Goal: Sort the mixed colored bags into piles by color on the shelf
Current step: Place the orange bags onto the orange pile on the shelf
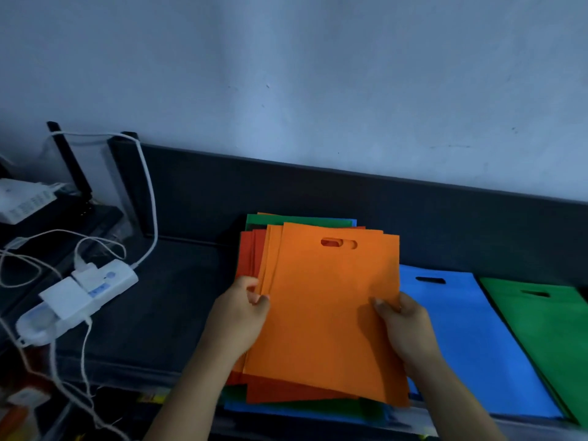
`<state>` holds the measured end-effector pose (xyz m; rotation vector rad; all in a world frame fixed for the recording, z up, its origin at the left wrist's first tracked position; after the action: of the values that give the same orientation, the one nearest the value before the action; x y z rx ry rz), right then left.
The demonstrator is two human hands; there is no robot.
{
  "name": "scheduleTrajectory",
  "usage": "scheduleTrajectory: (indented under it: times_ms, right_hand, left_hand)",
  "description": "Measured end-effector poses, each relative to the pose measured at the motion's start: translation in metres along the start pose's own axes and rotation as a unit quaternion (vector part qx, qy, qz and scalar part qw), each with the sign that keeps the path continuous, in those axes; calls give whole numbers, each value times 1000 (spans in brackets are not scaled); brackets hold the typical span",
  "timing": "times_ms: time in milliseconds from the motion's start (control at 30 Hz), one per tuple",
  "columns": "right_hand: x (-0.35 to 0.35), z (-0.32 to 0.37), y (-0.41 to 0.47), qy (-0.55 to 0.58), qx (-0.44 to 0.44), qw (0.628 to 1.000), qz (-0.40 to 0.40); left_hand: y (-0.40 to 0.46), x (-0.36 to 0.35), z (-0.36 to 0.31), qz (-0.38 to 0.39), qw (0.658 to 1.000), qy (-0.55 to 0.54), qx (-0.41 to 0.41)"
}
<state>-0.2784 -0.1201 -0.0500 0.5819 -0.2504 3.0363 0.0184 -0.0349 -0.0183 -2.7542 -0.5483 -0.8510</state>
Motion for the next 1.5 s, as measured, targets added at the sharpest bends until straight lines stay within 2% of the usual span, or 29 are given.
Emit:
scheduleTrajectory:
  times_ms: [67,167,267,333,500,667,833,900,933,1033,1100,1167,1300,1500]
  right_hand:
    - [-3,-5,-1,-14,-8,1000,-22]
    - [2,-15,3,-25,-34,998,-50]
    - [10,-21,6,6,-71,997,-27]
    - [12,-22,5,39,-88,995,-4]
    - [16,-28,4,83,-137,986,36]
    - [36,-23,9,78,-115,990,7]
    - [43,-16,8,91,-78,992,21]
    - [48,-12,6,116,-68,991,26]
    - [51,-10,6,128,-65,989,34]
    - [63,-3,-2,160,-56,983,68]
    - [72,-1,-9,172,-55,980,80]
    - [82,-6,-12,160,-55,983,70]
    - [115,-24,-19,89,-58,994,-13]
    - [195,-61,-36,72,-102,986,-113]
  left_hand:
    - [4,-2,0,4,1000,11,-1]
    - [6,-8,-2,-20,991,125,-39]
    - [0,-18,-9,-23,964,252,-80]
    - [-3,-27,-15,-10,951,294,-95]
    - [-6,-39,-25,8,954,284,-96]
    - [-8,-37,-22,-11,956,290,-38]
    - [-5,-42,-21,5,939,344,19]
    - [-5,-45,-28,-3,953,304,6]
    - [-4,-45,-32,-14,968,252,-9]
    - [-2,-49,-46,5,1000,17,-19]
    - [-1,-58,-54,67,990,-127,-6]
    - [-1,-73,-65,117,970,-213,-6]
    - [-3,-110,-92,157,962,-216,-47]
    - [-23,-173,-144,197,951,-233,-49]
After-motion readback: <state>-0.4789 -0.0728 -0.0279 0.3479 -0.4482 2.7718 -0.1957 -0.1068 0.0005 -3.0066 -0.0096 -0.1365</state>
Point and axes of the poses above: each hand's wrist, its own y-axis towards the middle knuckle, its own x-axis out of the back of the hand, z = x × y, the point moved 4 cm from there along y, towards the middle knuckle, and after that the axes turned 4 degrees about -y, right-handed, at the moved point
